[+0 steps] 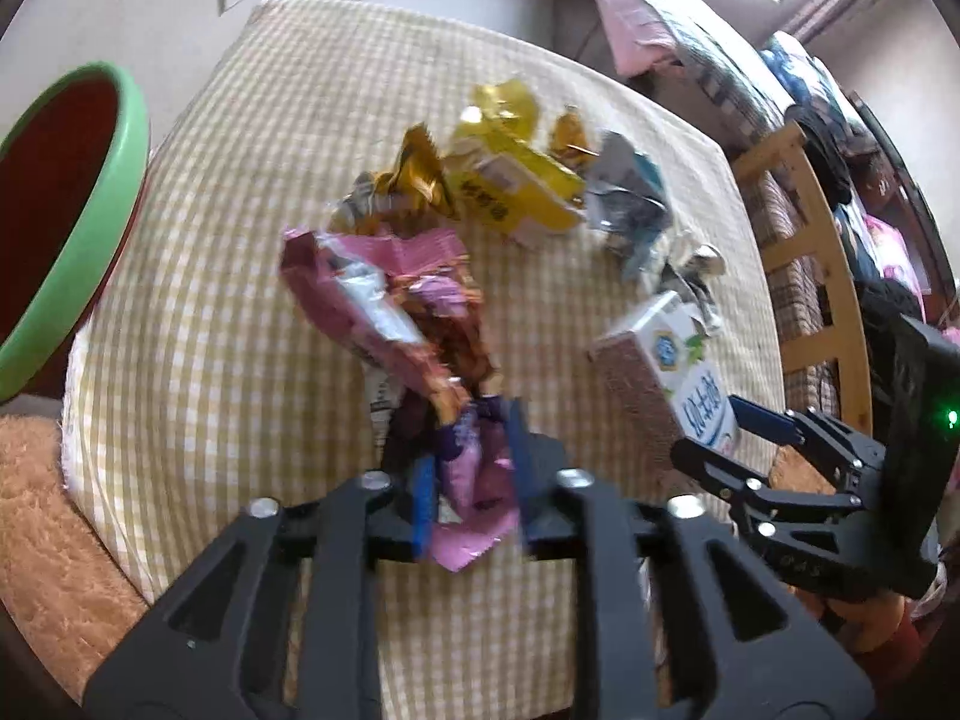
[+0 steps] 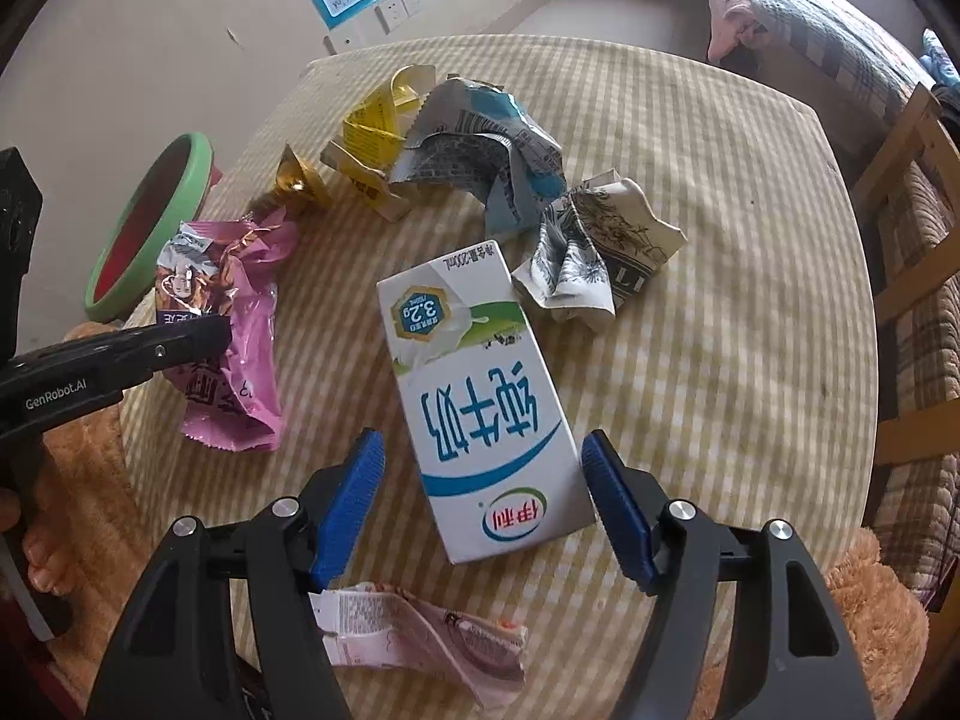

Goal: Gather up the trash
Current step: 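Grasp the pink snack wrapper with the left tool while the right tool grasps the milk carton, then carry the wrapper and milk carton over the red bin and open both tools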

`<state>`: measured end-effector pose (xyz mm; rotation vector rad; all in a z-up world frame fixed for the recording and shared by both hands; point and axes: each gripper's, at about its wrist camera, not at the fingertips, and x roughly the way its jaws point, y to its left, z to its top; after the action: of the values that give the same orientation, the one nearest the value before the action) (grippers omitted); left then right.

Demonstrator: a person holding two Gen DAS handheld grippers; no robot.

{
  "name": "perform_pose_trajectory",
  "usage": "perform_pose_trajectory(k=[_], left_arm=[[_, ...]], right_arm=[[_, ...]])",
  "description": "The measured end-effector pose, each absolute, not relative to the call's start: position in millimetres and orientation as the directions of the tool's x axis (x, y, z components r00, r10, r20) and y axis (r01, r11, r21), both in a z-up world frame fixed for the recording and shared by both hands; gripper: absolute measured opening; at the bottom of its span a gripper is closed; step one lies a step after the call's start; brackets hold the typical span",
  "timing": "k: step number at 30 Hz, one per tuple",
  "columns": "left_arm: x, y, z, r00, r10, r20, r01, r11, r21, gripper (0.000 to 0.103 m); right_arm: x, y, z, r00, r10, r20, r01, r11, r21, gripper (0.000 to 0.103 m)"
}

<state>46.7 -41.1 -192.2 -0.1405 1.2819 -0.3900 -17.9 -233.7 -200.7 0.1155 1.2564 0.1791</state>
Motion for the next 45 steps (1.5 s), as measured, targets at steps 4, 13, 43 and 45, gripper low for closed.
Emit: perform_pose_trajectory(k=[4, 13, 43, 45], left_arm=[[48.4, -38.9, -201.2, 0.229, -0.333, -0.915, 0.174, 0.939, -0.298, 0.056], [45.9, -27.1, -192.7, 0.266, -0.327, -0.907, 0.166, 0.942, -0.291, 0.023], [47.2, 37.7, -99.5, 0.569, -0.164, -0.806, 0.094, 0.986, -0.134, 0.022], [46.9, 43.0, -97.8, 0.575, -0.156, -0.803, 0.086, 0.988, -0.131, 0.022]], right_arm=[[-16.8, -230.4, -204.2, 0.299, 0.158, -0.941, -0.076, 0.987, 0.142, 0.067], [-24.1, -235.8, -200.0, 0.318, 0.199, -0.927, -0.026, 0.979, 0.202, 0.057], [7.4, -175.0, -83.8, 0.537, 0.35, -0.768, -0.14, 0.934, 0.328, 0.054], [8.0, -169.3, -81.4, 0.537, 0.355, -0.765, -0.153, 0.933, 0.326, 0.054]])
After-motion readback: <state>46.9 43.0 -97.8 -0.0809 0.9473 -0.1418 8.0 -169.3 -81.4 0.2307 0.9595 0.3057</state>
